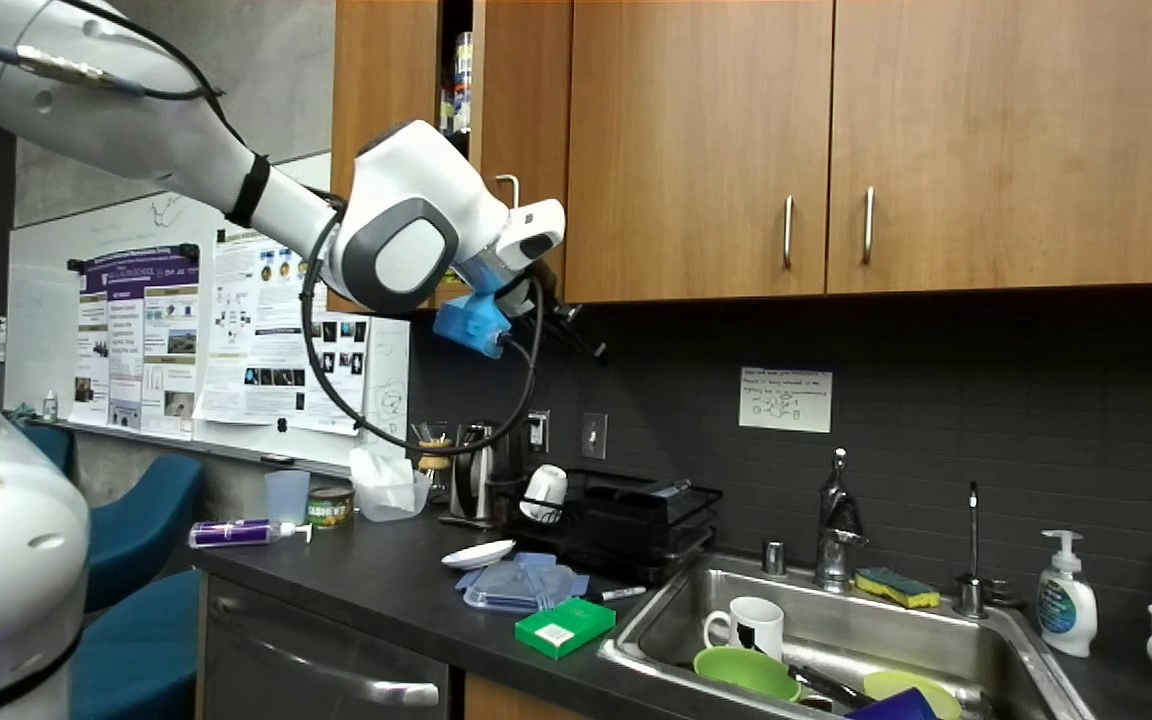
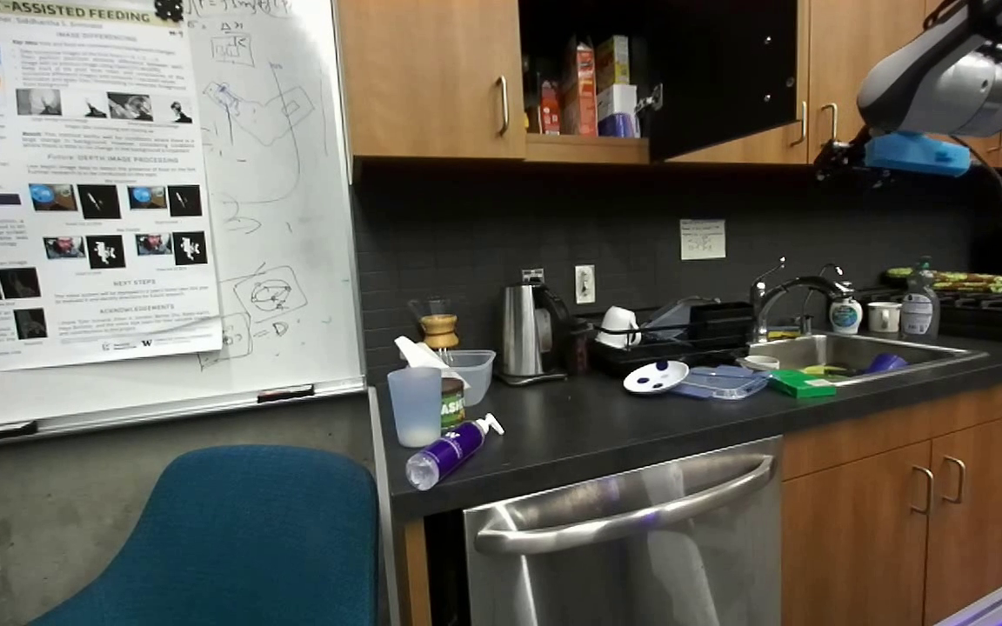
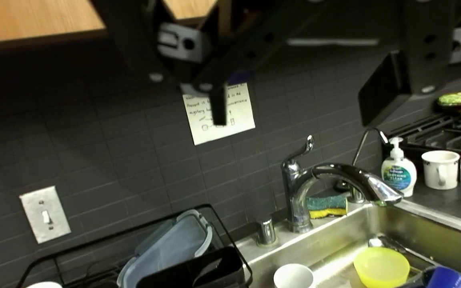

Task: Close the open upper cabinet door.

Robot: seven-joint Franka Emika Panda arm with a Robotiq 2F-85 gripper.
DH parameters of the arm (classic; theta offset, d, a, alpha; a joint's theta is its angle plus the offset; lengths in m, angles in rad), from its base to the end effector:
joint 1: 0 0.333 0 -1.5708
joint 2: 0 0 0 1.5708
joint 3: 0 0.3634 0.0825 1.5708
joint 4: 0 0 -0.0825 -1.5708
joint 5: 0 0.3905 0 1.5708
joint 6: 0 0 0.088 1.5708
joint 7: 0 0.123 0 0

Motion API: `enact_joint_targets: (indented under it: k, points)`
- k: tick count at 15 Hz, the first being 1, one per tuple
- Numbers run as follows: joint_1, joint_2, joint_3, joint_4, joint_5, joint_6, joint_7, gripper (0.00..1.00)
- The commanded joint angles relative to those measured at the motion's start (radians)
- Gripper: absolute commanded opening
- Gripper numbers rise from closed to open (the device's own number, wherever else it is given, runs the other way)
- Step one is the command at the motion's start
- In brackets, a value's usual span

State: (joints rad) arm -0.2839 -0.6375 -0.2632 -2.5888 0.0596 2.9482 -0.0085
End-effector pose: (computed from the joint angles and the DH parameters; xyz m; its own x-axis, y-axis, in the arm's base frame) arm 0.3286 -0.2306 0.6022 0.4042 -0.4216 0.8117 -0.4831 -0.8520 -0.2020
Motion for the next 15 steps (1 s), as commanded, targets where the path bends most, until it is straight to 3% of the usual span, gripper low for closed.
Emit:
enact_joint_targets:
  k: [1,5,8,15]
  points:
    - [-0.022,-0.098,0.001,-0.047,-0.002,0.051,0.001,0.53]
    - [-0.038,-0.159,-0.006,-0.067,-0.002,0.071,0.000,0.20]
    - [-0.040,-0.206,-0.014,-0.091,-0.003,0.086,-0.006,0.01]
    - [-0.039,-0.317,-0.013,-0.148,-0.011,0.127,-0.017,0.00]
